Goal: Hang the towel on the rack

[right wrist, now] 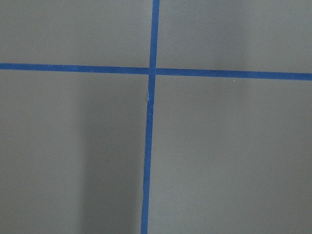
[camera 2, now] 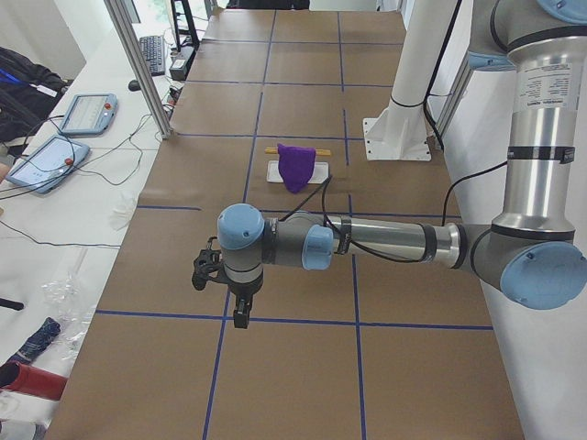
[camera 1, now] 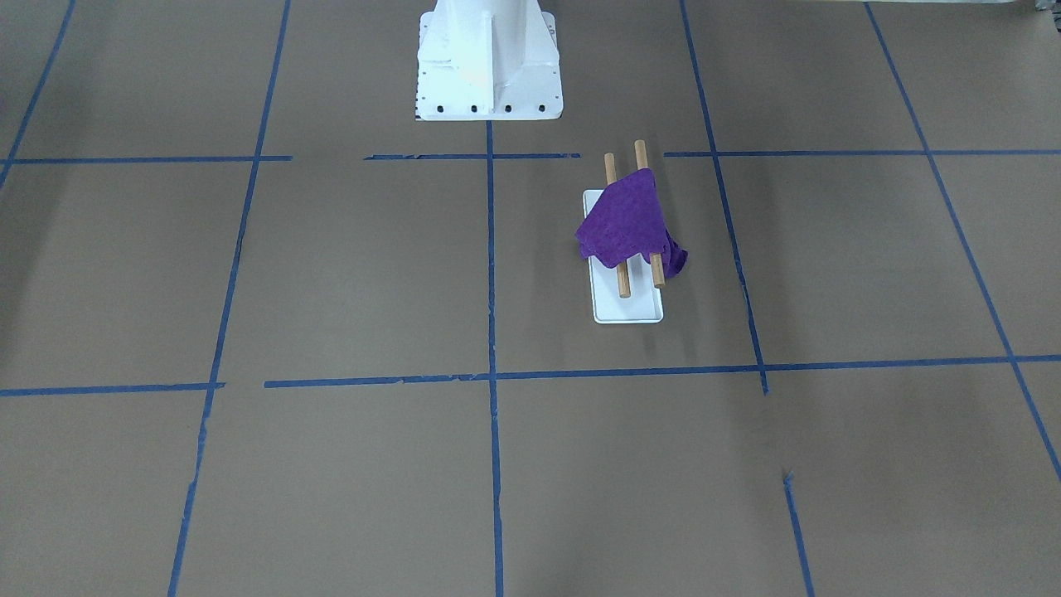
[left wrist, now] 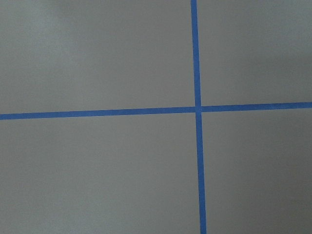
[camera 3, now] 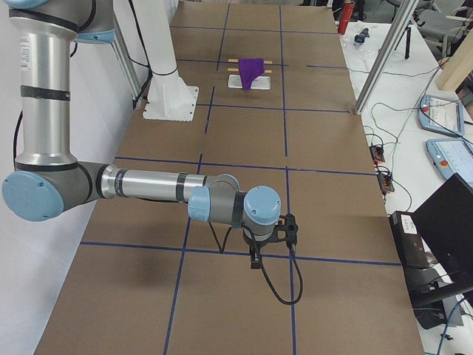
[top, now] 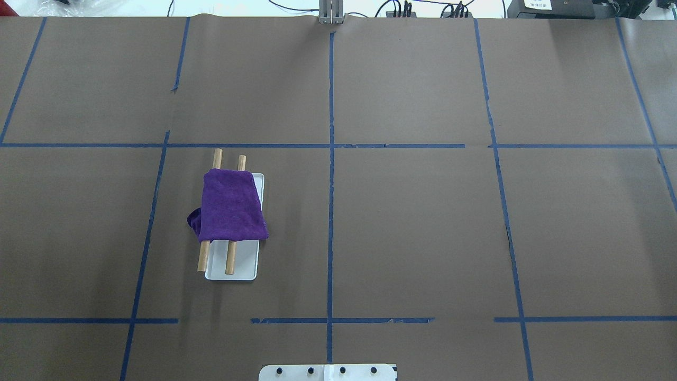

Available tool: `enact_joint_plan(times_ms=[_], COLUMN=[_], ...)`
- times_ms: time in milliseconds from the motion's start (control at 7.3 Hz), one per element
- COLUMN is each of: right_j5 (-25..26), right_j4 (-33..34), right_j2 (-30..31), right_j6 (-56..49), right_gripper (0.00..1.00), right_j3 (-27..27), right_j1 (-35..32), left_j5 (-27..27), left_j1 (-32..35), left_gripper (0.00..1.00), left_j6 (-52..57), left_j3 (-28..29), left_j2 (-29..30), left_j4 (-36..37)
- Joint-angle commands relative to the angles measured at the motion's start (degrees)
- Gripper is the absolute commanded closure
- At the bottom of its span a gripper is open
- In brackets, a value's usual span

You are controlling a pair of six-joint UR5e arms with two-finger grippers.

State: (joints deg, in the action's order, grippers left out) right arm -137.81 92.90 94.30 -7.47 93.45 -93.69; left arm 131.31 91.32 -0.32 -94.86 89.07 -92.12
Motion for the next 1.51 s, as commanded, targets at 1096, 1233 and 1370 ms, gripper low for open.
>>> enact_joint_plan(times_ms=[1096, 1233, 1370], right_j5=[0.97, 0.88, 0.88], right_j4=[-5.63, -5.71, -5.71], right_j2=[-0.6, -0.6, -0.6], right_j6=[0.09, 0.17, 0.26], right_gripper=[0.0, 0.0, 0.0], right_j3=[-0.28, -0.28, -0.2], right_j1=[0.0, 0.0, 0.0], left_j5=[0.0, 0.0, 0.0], left_j1=[0.0, 0.0, 0.0], left_gripper=[0.0, 0.0, 0.0], left_j6=[-0.29, -0.29, -0.29], left_j3=[-0.24, -0.24, -0.24], left_j2=[-0.03, -0.03, 0.05], left_j4=[-0.69, -0.69, -0.69])
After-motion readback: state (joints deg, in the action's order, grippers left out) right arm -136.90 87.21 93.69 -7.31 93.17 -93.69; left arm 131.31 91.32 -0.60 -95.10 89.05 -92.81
